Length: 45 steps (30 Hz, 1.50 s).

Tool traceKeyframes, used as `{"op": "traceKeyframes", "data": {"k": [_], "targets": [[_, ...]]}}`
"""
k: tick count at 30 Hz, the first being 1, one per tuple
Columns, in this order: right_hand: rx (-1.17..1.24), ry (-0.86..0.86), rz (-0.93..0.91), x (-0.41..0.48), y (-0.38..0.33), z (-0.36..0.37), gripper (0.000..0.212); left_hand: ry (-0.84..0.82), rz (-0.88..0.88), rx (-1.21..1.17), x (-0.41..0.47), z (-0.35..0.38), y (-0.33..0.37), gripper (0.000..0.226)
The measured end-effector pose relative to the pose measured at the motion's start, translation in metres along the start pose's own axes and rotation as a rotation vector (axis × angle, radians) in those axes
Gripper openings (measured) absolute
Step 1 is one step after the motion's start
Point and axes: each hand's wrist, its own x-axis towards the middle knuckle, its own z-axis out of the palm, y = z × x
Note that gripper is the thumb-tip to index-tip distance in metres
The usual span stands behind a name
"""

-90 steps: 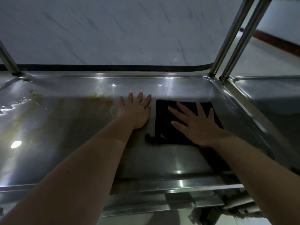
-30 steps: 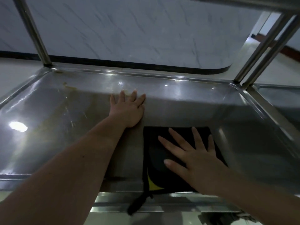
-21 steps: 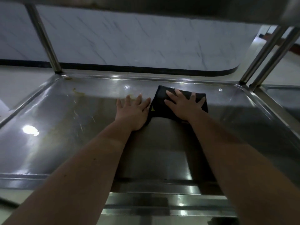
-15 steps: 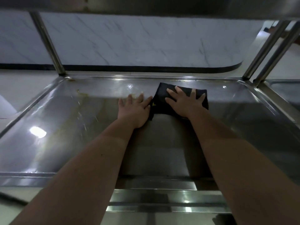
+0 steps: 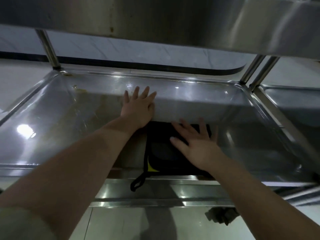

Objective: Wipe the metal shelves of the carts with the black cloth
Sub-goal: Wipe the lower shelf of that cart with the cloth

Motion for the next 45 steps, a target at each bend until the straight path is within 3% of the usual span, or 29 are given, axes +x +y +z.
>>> {"op": "traceKeyframes", "data": {"k": [5,9,13,17,20,24,30,36,45], "targets": [[0.206,0.091,0.133,0.034,0.051,0.002,0.053,-0.136,0.09,-0.018,-0.055,0.005,0.091,0.055],[0.183,0.064,0.14,0.029,0.052,0.002,0.049,-0.217,0.053,0.005,-0.084,0.023,0.123,0.067],[0.191,0.038,0.131,0.028,0.054,0.001,0.05,-0.202,0.076,0.054,-0.073,0.024,0.095,0.07],[-0.003,0.01,0.111,0.023,0.048,0.003,0.054,-0.178,-0.022,0.085,-0.037,0.009,0.027,0.069],[-0.092,-0.021,0.117,0.023,0.046,0.004,0.058,-0.179,0.001,0.079,-0.025,0.003,-0.009,0.067],[-0.008,-0.034,0.153,0.052,0.033,-0.002,0.067,-0.106,0.069,0.095,-0.03,0.007,-0.004,0.061],[0.195,0.095,0.071,0.108,-0.018,0.002,0.052,-0.213,-0.014,0.115,-0.039,0.004,-0.004,0.075],[0.095,0.035,0.071,0.11,-0.02,0.011,0.052,-0.252,-0.101,0.126,-0.05,0.005,-0.005,0.063],[-0.105,0.055,0.043,0.108,-0.023,0.019,0.054,-0.147,-0.155,0.131,0.057,0.005,-0.052,0.079]]}}
